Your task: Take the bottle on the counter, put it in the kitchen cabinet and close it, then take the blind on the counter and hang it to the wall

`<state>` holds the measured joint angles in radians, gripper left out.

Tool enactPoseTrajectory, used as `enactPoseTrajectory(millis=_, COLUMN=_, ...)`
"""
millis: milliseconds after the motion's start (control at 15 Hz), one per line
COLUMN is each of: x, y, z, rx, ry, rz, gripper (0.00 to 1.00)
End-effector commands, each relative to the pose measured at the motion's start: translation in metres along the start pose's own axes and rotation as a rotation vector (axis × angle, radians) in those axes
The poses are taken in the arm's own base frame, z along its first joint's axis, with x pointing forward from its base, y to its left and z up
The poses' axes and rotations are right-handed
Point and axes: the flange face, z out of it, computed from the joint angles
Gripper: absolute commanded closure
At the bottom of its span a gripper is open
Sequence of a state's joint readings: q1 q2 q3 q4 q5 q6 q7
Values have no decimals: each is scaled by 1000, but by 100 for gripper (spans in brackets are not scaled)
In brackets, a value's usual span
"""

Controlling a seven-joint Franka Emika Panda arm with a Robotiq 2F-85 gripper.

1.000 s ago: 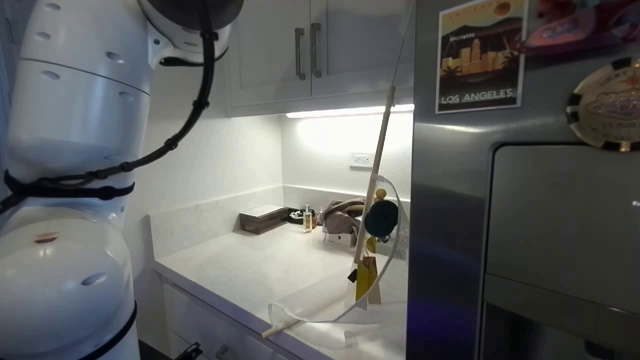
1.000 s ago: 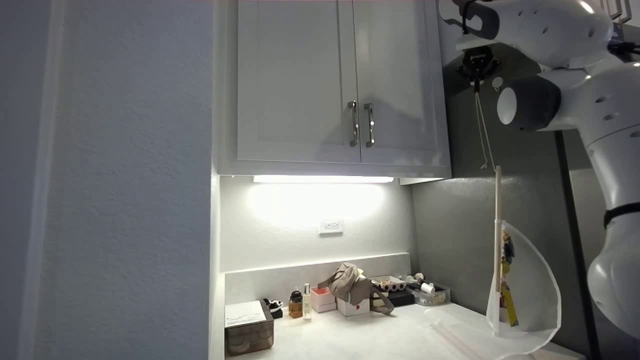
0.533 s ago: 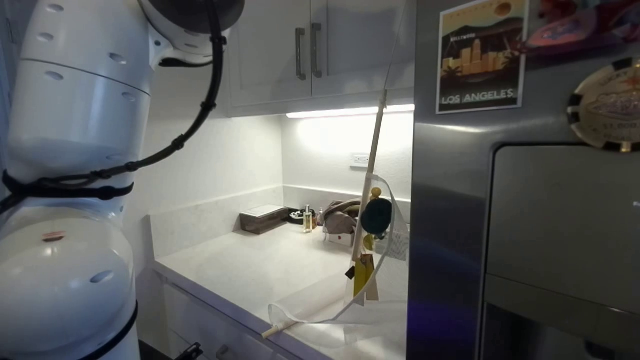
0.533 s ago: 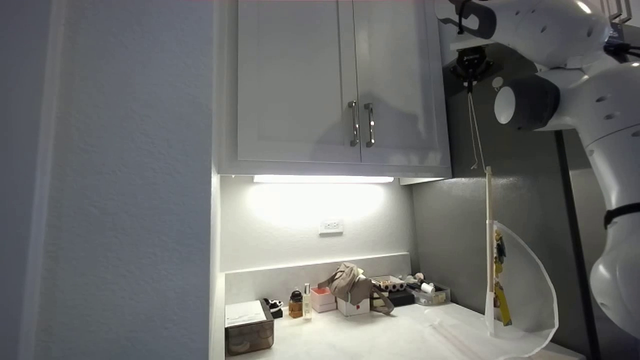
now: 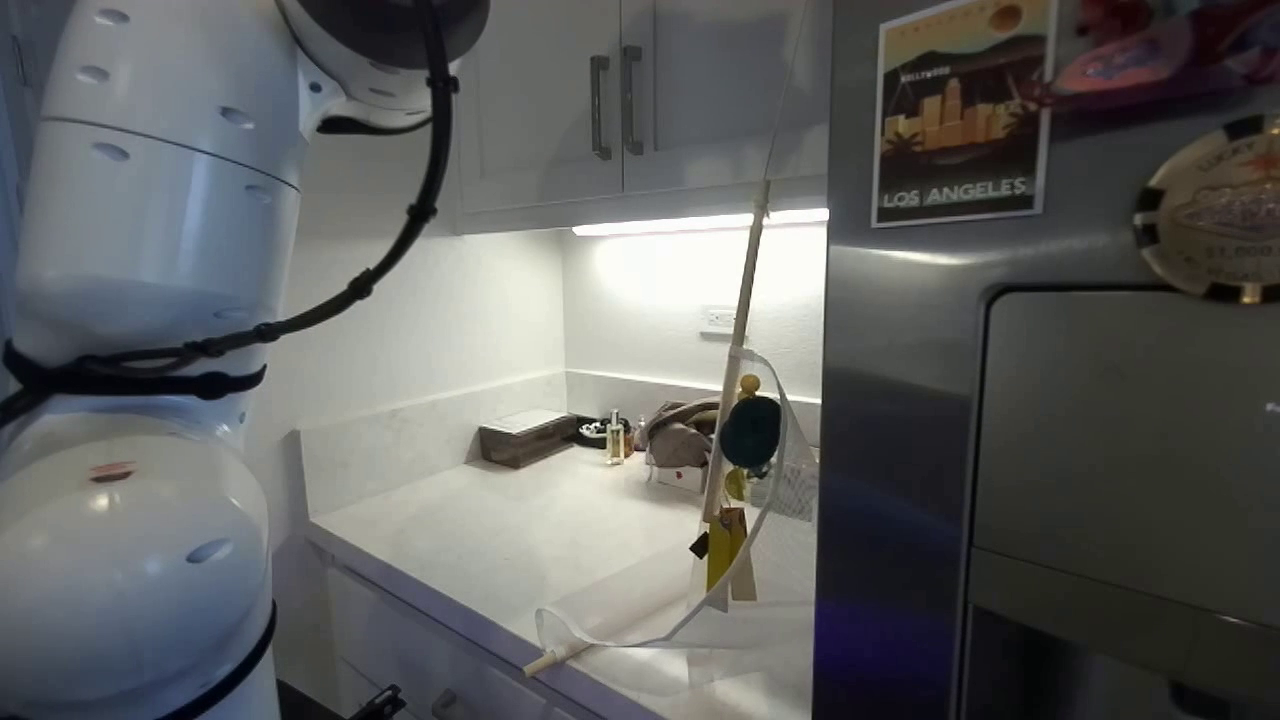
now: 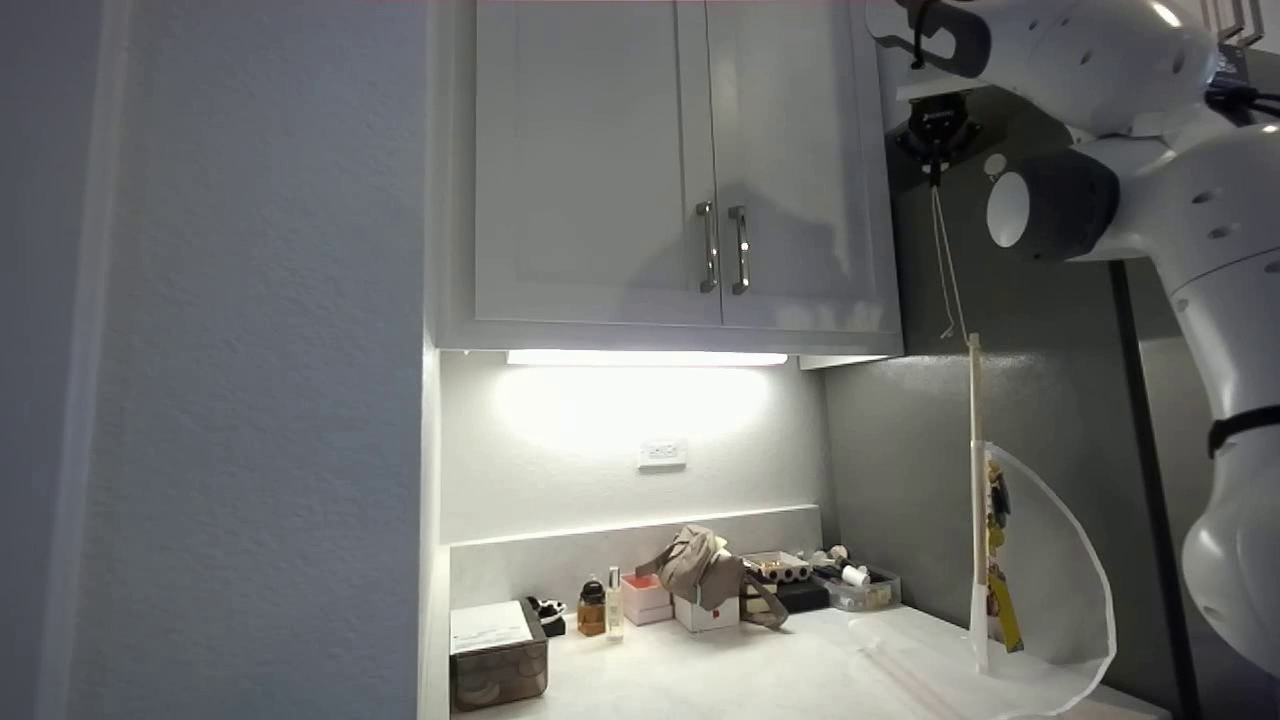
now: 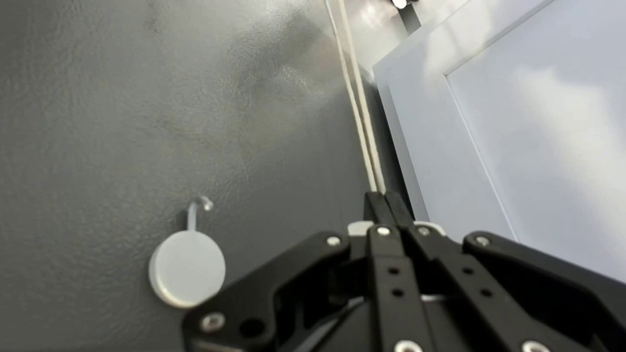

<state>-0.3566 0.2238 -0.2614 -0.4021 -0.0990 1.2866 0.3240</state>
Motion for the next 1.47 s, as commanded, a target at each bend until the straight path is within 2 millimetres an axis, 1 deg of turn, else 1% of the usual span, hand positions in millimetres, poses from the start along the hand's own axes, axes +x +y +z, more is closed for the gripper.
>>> enactPoseTrajectory(millis=0, x=-4, y=-7, z=0, rx=11, ry=4, rz=21, gripper=100)
enactPoseTrajectory(millis=133, x=-3, y=-15, z=4, rx=16, ry=-5, rz=20, gripper=100)
enactPoseTrajectory(millis=400, x=-6, y=-35, z=19, rx=13, ry=-35, rz=11, gripper=100)
enactPoseTrajectory(millis=600, x=-8, y=-44, z=32, rx=4, ry=-62, rz=-3, gripper=100)
enactPoseTrajectory(millis=1000, x=-10, y=-56, z=63, rx=-31, ry=-128, rz=-26, gripper=100)
enactPoseTrajectory(millis=1400, x=-16, y=-67, z=97, rx=-67, ry=-202, rz=-52, gripper=100)
